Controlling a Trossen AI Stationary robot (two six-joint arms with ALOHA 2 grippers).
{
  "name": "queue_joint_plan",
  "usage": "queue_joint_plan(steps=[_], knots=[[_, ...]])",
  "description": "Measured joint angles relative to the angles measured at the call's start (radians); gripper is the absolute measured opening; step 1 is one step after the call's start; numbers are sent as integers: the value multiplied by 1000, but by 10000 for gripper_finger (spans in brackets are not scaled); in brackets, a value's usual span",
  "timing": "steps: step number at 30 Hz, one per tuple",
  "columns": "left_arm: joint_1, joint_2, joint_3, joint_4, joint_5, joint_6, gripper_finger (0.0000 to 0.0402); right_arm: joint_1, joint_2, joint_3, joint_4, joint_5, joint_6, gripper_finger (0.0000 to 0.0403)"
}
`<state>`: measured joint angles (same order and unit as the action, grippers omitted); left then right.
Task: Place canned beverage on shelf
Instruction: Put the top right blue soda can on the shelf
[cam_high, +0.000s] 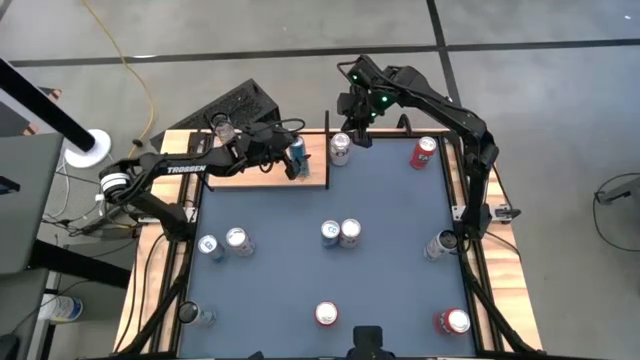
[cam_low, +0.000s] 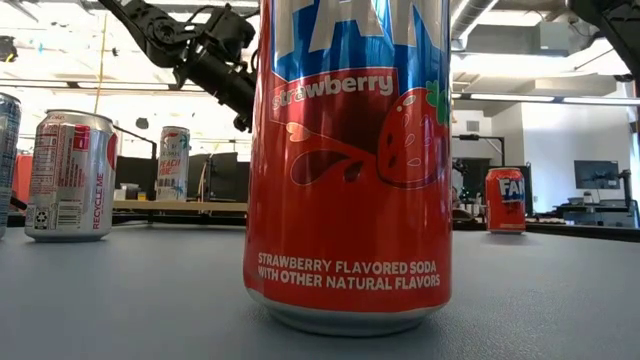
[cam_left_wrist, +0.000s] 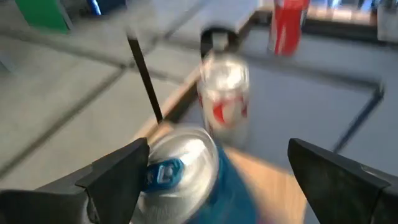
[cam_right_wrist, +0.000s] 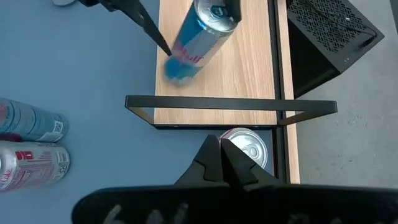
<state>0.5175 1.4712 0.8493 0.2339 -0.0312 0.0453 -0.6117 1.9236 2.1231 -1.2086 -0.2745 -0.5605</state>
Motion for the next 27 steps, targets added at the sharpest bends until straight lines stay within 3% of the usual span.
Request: queue_joint_plan(steps=[11, 18, 23, 27], knots=[[-14, 2, -4, -85, -11, -1, 369, -11, 0, 0, -5, -7, 11, 0], [-65, -24, -3, -122, 50, 33, 369, 65, 0, 0, -58, -11, 10, 0], [-154, -127, 25, -368, 200, 151, 367, 123, -15, -2, -111, 6, 10, 0], [-275, -174, 27, -526, 235, 188, 356, 160, -43, -2, -121, 8, 11, 0]])
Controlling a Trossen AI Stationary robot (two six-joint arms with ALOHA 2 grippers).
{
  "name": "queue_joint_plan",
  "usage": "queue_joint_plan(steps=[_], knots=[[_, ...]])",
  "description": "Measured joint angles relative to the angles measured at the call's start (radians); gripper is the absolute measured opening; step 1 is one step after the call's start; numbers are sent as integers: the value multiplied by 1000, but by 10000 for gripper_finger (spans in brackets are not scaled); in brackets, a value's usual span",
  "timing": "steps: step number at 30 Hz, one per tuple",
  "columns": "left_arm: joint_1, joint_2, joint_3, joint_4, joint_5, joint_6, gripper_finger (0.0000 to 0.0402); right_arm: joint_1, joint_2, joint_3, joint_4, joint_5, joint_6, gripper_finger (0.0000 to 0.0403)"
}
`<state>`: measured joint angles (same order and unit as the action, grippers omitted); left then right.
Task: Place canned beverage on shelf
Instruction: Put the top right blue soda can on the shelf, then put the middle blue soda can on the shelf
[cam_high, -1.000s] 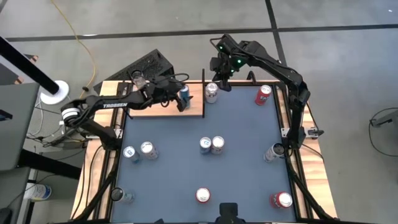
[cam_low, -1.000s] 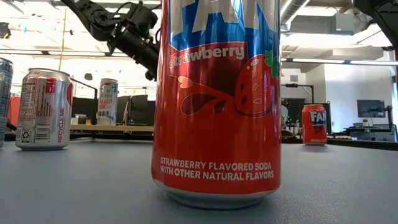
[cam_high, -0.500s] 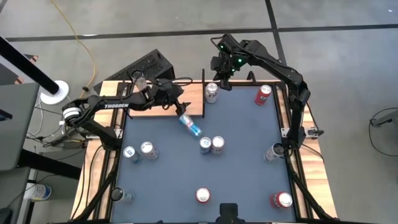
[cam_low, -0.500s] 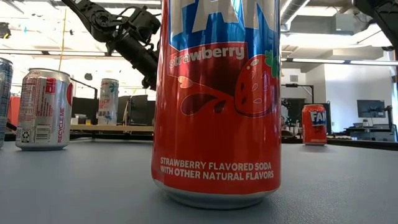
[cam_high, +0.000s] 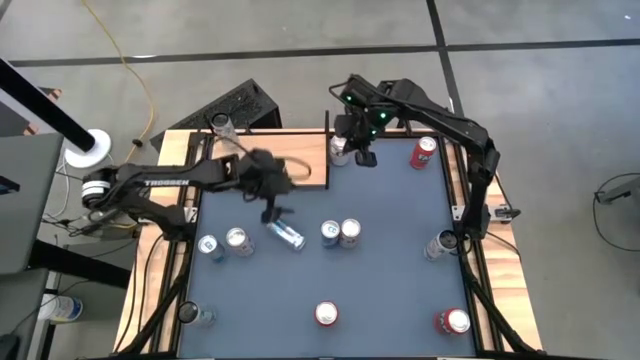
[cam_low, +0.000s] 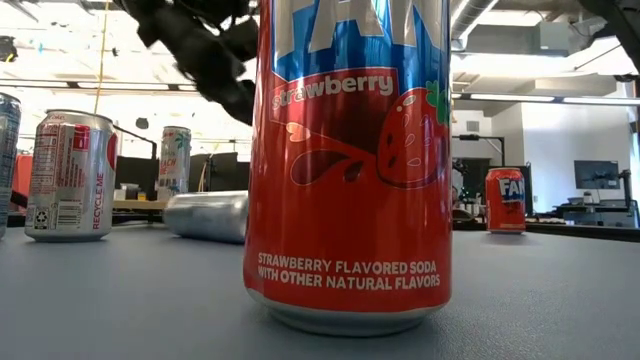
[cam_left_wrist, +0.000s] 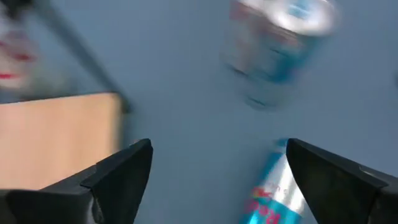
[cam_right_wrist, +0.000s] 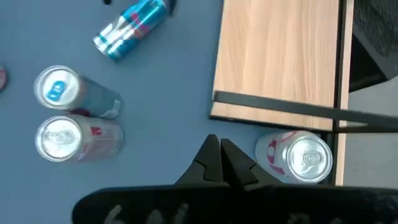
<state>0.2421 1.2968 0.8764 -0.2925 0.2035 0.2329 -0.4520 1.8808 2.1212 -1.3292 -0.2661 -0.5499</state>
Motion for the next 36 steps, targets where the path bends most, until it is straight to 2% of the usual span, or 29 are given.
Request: queue_joint_plan(steps=[4, 8, 13, 18, 23, 27, 36], knots=[[-130, 16, 0, -79, 47, 2, 338, 39, -6, 0, 9, -1, 0, 0], [-241, 45, -1, -102, 11, 2, 319, 61, -6, 0, 10, -2, 3, 0], [-321, 60, 0, -157, -6, -38, 307, 79, 3, 1, 19, -1, 27, 0], [-365, 114, 1, -178, -10, -51, 306, 90, 2, 1, 28, -1, 46, 0], [-389, 209, 0, -174, -43, 16, 306, 102, 2, 1, 49, -1, 56, 0], [-393, 288, 52, -230, -105, 68, 306, 114, 2, 1, 51, -1, 63, 0], [-400, 450, 170, -376, -167, 130, 306, 118, 2, 1, 55, 0, 63, 0]])
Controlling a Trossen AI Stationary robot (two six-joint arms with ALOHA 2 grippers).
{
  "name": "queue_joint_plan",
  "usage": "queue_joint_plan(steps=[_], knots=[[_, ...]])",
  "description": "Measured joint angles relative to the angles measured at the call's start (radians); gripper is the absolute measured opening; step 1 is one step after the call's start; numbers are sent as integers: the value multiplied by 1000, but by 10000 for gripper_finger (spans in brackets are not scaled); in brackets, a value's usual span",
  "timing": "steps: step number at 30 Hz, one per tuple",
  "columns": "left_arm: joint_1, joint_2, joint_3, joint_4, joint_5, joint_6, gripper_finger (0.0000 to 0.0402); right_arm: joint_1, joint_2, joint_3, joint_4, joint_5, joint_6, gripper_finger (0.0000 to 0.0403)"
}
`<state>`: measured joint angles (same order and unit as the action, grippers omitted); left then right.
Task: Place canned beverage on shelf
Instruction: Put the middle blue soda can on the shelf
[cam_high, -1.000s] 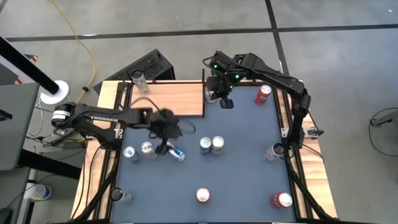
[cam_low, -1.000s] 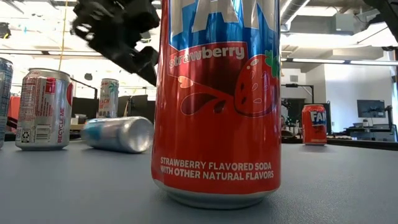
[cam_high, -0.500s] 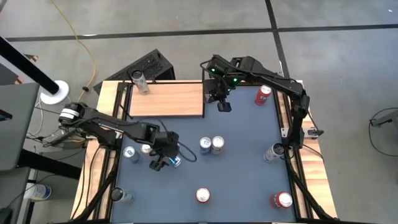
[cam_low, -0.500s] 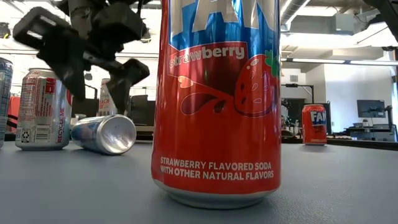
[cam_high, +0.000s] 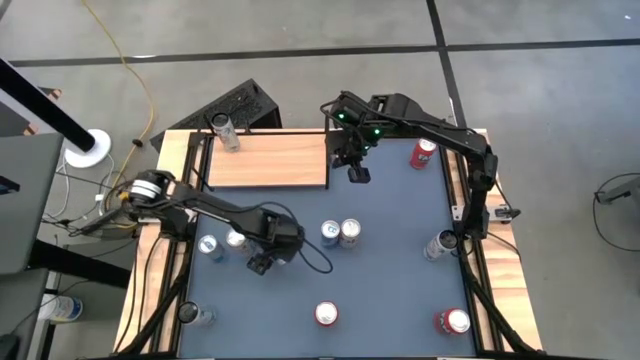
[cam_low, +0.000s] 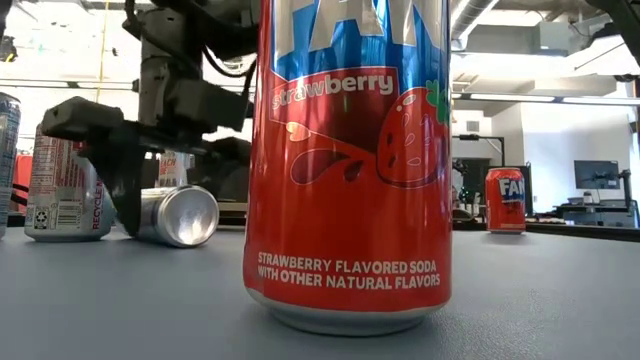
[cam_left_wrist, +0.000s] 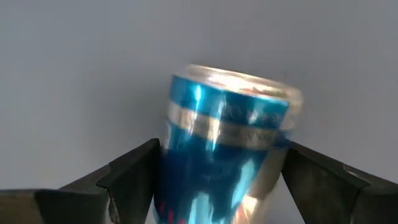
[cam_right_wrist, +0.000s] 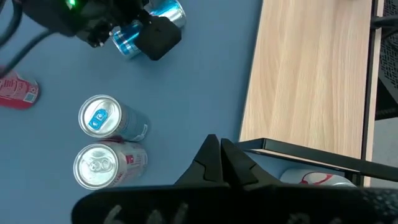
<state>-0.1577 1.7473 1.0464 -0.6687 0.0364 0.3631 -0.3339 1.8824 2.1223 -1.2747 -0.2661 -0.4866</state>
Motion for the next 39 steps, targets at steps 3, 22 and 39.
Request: queue_joint_plan(steps=[3, 22, 39], knots=[[0, 23, 20, -13, -10, 4, 305, 0, 0, 0, 0, 0, 0, 0], [-65, 20, 228, -211, -310, 47, 218, -50, -6, 0, -35, 4, -53, 0], [-97, 18, 266, -368, -698, 44, 218, -177, -62, 0, 10, -235, -97, 0]])
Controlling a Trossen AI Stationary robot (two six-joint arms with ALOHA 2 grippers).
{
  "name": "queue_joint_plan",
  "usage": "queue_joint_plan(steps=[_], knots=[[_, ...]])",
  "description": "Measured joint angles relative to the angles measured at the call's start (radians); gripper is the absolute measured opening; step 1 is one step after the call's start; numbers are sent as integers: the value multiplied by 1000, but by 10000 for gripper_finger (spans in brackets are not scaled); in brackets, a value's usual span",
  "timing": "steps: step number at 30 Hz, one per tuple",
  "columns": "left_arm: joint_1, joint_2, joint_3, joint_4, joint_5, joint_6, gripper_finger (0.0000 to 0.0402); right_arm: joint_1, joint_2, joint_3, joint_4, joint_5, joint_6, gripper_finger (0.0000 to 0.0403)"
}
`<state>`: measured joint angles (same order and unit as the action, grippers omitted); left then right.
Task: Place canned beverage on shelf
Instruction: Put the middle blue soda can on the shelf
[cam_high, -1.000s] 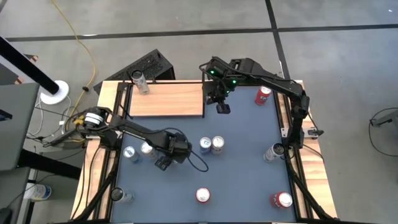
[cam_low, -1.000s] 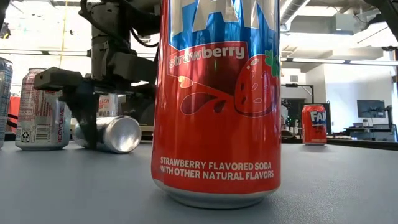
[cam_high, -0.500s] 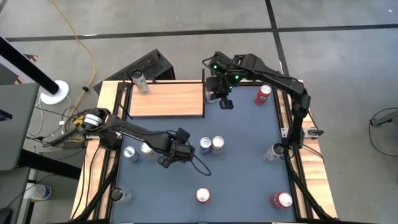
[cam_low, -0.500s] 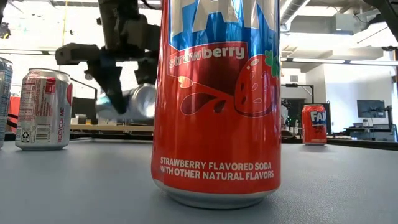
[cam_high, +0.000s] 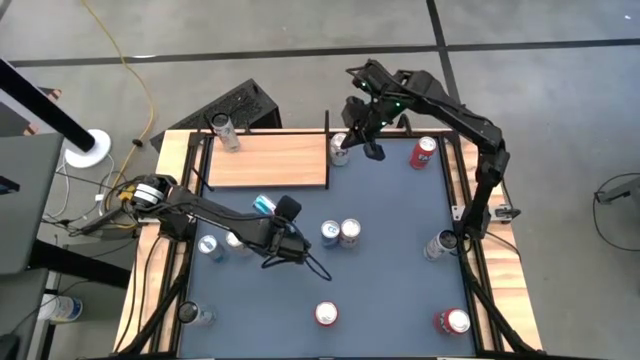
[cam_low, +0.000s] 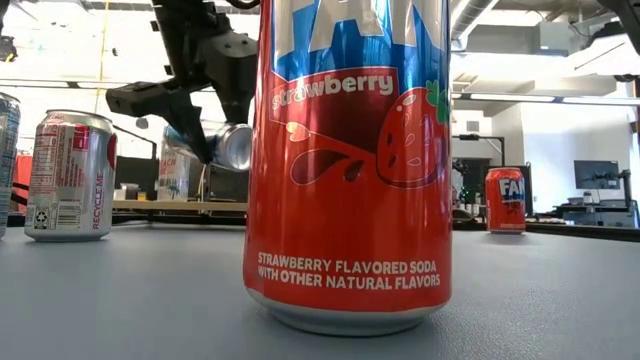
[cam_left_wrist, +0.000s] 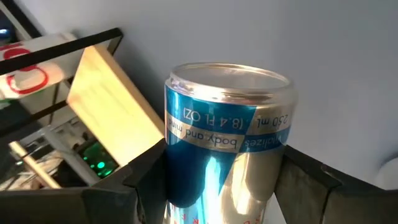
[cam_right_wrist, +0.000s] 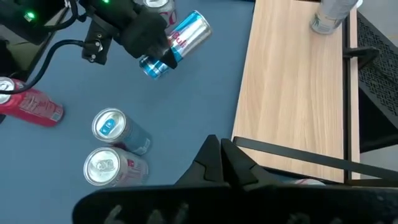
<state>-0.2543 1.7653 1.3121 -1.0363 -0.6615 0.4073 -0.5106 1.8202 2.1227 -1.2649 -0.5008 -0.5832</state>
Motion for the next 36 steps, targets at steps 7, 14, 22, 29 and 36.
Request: queue_joint_plan(steps=[7, 14, 22, 29, 36], knots=[[1, 0, 0, -29, -8, -6, 218, 53, -40, 0, -14, 75, 85, 0], [1, -109, -2, -83, -16, -62, 218, 121, -97, 0, -41, 81, 123, 0], [-14, -429, -80, -113, -75, -199, 218, 172, -160, -22, -31, 81, 165, 0], [-45, -660, -167, -93, -137, -252, 218, 184, -374, -430, 312, 140, 263, 0], [-26, -759, -251, 99, -133, -92, 218, 265, -533, -924, 1110, 210, 430, 0]])
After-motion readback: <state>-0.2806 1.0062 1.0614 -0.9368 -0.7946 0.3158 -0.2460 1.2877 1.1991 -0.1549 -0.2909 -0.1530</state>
